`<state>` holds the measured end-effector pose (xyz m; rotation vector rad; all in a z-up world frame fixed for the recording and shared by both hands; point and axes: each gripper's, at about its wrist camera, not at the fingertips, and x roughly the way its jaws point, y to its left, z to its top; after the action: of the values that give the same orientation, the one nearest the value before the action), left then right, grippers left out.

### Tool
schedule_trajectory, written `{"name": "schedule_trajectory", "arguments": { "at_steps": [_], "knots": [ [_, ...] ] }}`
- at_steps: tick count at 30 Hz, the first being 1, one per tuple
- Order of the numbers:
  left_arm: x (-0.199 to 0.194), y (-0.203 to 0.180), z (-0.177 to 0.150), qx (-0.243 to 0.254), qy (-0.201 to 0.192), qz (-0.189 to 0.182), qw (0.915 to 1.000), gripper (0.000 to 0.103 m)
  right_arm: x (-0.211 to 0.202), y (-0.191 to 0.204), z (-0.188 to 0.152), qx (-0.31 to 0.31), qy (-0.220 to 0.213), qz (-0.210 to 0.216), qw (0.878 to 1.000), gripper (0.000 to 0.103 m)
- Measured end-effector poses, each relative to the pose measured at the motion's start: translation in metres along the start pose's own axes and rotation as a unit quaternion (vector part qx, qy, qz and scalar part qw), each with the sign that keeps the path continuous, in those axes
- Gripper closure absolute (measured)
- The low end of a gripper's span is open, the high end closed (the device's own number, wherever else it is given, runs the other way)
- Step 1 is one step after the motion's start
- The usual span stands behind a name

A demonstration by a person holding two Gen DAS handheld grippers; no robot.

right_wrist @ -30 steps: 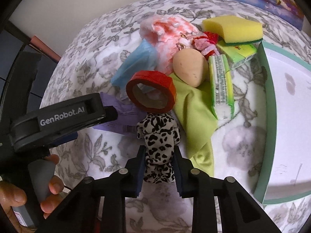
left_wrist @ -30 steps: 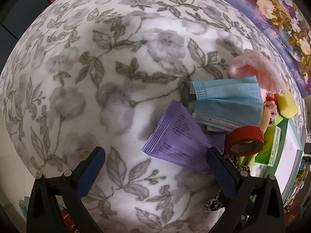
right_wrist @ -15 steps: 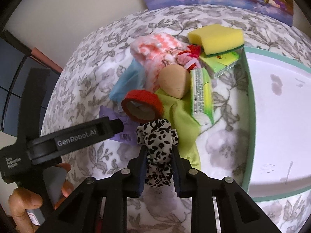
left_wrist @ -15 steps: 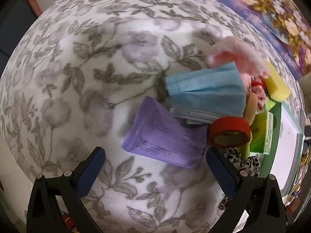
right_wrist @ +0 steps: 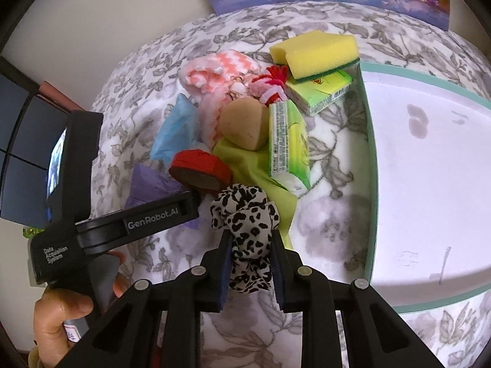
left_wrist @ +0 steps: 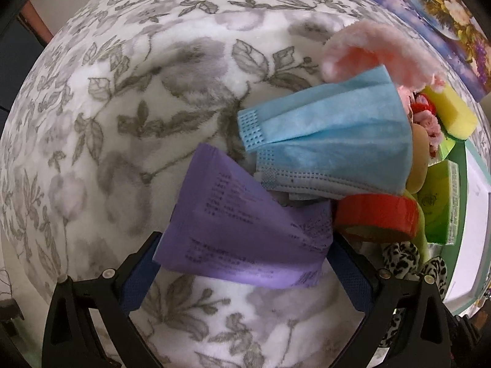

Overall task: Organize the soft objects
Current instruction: 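Grasp the leopard-print scrunchie with the right tool while the left tool grasps the purple packet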

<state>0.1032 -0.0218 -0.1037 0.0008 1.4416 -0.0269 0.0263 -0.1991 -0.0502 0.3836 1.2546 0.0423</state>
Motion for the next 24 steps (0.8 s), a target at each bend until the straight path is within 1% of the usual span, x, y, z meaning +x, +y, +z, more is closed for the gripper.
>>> {"name": "schedule_trajectory", "arguments": {
  "at_steps": [3, 5, 6, 8, 9, 11, 12, 14, 16, 17, 24],
  "knots": [
    [0.002, -0.011, -0.004, 0.011, -0.007, 0.008, 0.9999, 0.005, 0.004, -0.001, 0.001, 0.005, 0.005, -0.001, 1.000, 0.078],
    [0.000, -0.022, -0.006, 0.014, -0.010, 0.007, 0.9998, 0.012, 0.006, -0.002, 0.002, 0.007, 0.008, -0.002, 1.000, 0.078],
    [-0.001, -0.027, -0.005, 0.016, -0.012, 0.006, 0.9998, 0.014, 0.005, -0.004, 0.001, 0.008, 0.010, -0.002, 1.000, 0.078],
    [-0.002, -0.035, -0.006, 0.025, -0.015, 0.005, 0.9996, 0.023, 0.009, -0.005, 0.001, 0.012, 0.016, -0.004, 1.000, 0.078],
    [-0.004, -0.041, -0.006, 0.030, -0.017, 0.003, 0.9994, 0.027, 0.009, -0.007, 0.000, 0.013, 0.017, -0.004, 1.000, 0.078],
    [-0.009, -0.048, -0.007, 0.038, -0.019, 0.000, 0.9991, 0.041, 0.012, -0.008, 0.001, 0.015, 0.022, -0.005, 1.000, 0.078],
    [-0.010, -0.050, -0.007, 0.041, -0.019, -0.003, 0.9990, 0.044, 0.013, -0.009, 0.001, 0.016, 0.023, -0.005, 1.000, 0.078],
    [-0.012, -0.053, -0.006, 0.044, -0.021, -0.008, 0.9988, 0.056, 0.014, -0.009, 0.001, 0.016, 0.024, -0.006, 1.000, 0.078],
    [-0.014, -0.060, -0.006, 0.045, -0.022, -0.014, 0.9986, 0.060, 0.014, -0.009, 0.002, 0.015, 0.024, -0.007, 1.000, 0.078],
    [-0.015, -0.064, -0.007, 0.045, -0.022, -0.018, 0.9986, 0.064, 0.014, -0.008, 0.002, 0.014, 0.024, -0.008, 1.000, 0.078],
    [-0.015, -0.071, -0.006, 0.038, -0.019, -0.029, 0.9986, 0.068, 0.015, -0.008, 0.002, 0.012, 0.026, -0.009, 1.000, 0.078]
  ]
}}
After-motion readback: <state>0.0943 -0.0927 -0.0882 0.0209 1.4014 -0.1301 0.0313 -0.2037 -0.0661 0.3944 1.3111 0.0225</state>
